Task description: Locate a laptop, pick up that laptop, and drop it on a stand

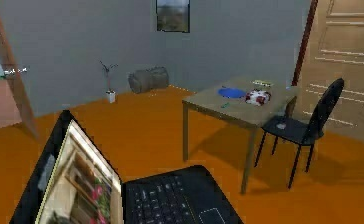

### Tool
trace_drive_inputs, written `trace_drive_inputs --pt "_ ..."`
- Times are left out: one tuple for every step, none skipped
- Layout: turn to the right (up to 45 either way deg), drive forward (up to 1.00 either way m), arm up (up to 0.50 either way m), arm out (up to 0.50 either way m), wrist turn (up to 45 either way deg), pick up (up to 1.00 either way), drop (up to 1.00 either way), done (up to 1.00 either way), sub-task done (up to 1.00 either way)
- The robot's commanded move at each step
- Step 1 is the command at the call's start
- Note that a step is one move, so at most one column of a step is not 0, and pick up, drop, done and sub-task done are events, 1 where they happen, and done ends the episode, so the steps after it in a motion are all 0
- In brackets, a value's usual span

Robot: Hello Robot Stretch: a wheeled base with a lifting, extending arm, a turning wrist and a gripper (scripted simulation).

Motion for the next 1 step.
trace_drive_inputs --pt "39.0 0.00 0.00 0.00 0.0 0.00 0.00 0.00 0.00"
